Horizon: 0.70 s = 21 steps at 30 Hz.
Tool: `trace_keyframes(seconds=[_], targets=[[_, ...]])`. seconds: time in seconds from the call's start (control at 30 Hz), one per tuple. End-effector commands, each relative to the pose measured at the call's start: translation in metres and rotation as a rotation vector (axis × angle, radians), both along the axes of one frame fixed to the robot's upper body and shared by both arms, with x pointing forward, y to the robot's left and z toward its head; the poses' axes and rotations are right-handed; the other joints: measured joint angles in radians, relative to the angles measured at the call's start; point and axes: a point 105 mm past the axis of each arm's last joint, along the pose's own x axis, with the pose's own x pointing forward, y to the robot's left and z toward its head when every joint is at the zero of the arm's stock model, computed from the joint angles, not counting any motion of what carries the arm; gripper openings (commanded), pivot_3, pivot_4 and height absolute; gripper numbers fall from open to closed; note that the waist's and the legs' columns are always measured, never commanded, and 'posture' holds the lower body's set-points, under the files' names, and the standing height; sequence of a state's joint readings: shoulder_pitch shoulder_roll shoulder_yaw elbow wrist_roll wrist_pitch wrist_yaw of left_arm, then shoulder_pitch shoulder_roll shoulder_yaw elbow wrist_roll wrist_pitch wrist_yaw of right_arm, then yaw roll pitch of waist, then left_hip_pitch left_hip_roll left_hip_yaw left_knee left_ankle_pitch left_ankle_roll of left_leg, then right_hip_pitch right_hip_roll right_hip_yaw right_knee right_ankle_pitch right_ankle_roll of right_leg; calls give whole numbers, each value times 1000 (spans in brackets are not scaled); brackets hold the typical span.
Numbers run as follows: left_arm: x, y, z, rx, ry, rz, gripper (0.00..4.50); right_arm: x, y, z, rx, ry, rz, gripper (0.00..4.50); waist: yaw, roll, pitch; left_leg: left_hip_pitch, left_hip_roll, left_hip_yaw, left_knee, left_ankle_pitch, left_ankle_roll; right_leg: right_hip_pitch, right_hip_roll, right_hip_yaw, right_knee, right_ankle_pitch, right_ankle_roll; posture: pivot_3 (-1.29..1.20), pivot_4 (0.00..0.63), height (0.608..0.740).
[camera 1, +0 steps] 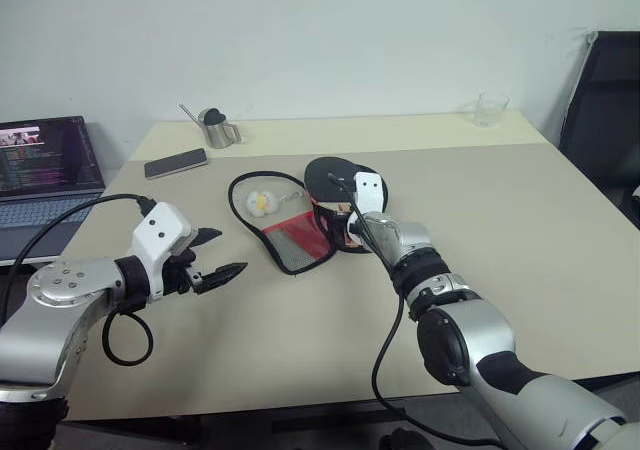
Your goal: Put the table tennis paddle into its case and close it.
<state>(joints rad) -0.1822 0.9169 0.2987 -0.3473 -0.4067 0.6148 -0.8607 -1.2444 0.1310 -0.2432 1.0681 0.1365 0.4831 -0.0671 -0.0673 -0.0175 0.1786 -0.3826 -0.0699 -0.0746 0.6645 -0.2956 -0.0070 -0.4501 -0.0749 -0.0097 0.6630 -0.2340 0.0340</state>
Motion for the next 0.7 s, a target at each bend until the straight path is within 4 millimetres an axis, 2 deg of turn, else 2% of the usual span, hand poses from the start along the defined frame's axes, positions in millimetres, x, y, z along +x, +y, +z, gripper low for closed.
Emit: trace_keyframes(seconds=[0.03,0.17,0.5,0.7], targets=[[-7,-1,16,33,-53,10,3996,6,5,28,2,-112,3,1093,-2,0,0,0,0,0,0,0,0,0,0,0,0,0,0,0,150,740],[-12,-3,20,27,-58,17,3996,7,8,27,1,-114,8,1093,-7,0,0,0,0,0,0,0,0,0,0,0,0,0,0,0,150,740],[-18,1,25,43,-60,50,3996,12,-2,29,-6,-130,-36,1093,-15,0,0,0,0,0,0,0,0,0,0,0,1,0,0,0,150,740],[-20,0,25,45,-59,57,3996,11,-3,22,-35,-119,-39,1093,-16,0,0,0,1,0,0,0,0,0,1,0,1,0,0,0,150,740]])
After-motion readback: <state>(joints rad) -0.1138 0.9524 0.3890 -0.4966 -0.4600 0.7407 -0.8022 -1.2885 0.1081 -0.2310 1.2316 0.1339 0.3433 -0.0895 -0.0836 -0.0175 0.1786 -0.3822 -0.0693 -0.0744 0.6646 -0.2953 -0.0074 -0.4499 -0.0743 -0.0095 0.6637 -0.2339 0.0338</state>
